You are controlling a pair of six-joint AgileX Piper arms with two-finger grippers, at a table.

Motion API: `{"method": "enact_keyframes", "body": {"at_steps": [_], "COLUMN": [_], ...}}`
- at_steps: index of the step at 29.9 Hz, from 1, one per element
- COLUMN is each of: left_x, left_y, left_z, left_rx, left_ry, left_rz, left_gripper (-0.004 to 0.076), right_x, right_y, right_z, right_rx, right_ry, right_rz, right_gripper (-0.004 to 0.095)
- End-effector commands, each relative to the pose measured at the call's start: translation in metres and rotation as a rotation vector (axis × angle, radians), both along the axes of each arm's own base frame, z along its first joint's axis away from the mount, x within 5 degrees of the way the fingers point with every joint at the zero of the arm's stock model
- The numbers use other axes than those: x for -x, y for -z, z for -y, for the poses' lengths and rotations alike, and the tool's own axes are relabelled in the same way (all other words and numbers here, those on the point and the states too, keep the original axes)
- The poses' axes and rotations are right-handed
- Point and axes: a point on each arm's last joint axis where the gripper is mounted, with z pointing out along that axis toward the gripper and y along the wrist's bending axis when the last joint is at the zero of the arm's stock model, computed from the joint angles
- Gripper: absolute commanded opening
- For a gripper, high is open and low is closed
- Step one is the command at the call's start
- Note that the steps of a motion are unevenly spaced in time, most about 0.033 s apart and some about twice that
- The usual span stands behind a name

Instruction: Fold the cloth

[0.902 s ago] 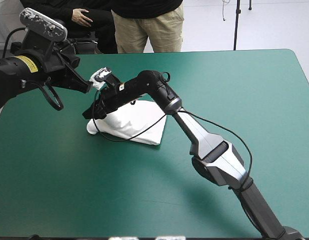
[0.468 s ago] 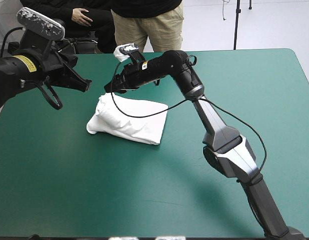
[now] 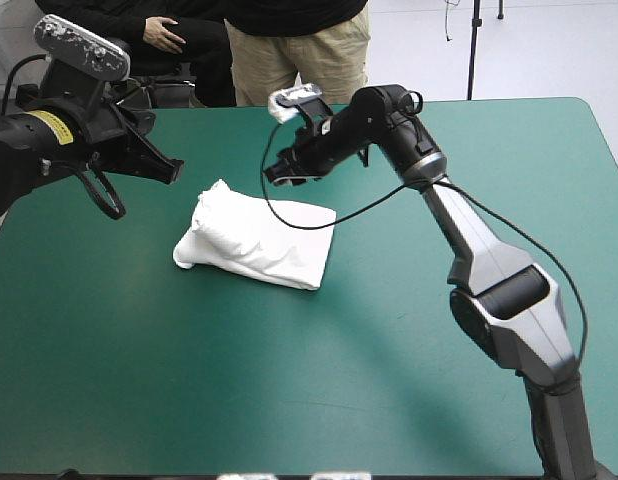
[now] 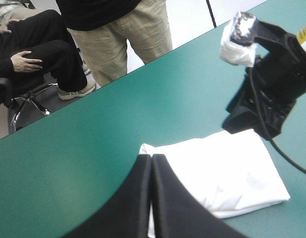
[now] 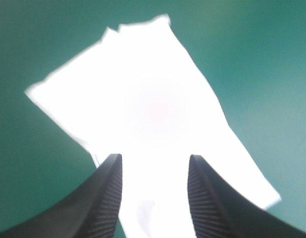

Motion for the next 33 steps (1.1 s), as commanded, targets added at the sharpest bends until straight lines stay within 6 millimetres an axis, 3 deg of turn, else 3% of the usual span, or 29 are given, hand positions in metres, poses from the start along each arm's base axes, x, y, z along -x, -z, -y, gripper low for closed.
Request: {"method": "enact_keyframes", "body": {"at_steps": [1,6,9,14,18,24,27,31,33], "left_x": [0.014,0.012,0.012,0.012,0.012,0.012,0.012,0.012,0.012], "left_y": [-0.008,-0.007,-0.006,-0.006,-0.006,-0.006,-0.006,-0.006,-0.006], "left_z": [-0.006,-0.006,-0.005,-0.005,-0.005,-0.005,-0.005,-0.005,-0.005], "left_rx": [0.023,0.023,0.018,0.018,0.018,0.020,0.020,0.020,0.022], "left_ry": [-0.013,-0.014,-0.015,-0.014,-0.015,-0.014,-0.014,-0.014,-0.015], "left_rz": [0.001,-0.006,-0.019,-0.022,-0.023,-0.024,-0.024,-0.024,-0.024], "left_gripper": [-0.0017,-0.0017,-0.0017,-0.0017,-0.0017,-0.0017,-0.0017,-0.0017,-0.0017], "right_x": [0.027,0.038,0.041,0.038,0.031,0.026,0.027,0.027,0.026], "right_y": [-0.017,0.019,0.044,0.081,0.096,0.108,0.108,0.107,0.107], "right_z": [0.032,0.047,0.046,0.041,0.039,0.037,0.037,0.037,0.038], "right_rx": [0.006,-0.062,-0.115,-0.133,-0.125,-0.114,-0.113,-0.110,-0.106], "right_ry": [-0.018,0.114,0.142,0.161,0.178,0.192,0.188,0.184,0.183], "right_rz": [-0.012,0.023,-0.014,-0.087,-0.105,-0.119,-0.125,-0.121,-0.113], "right_gripper": [0.0391,0.0392,0.0403,0.0510,0.0588,0.0582,0.0417,0.0016,-0.0003]}}
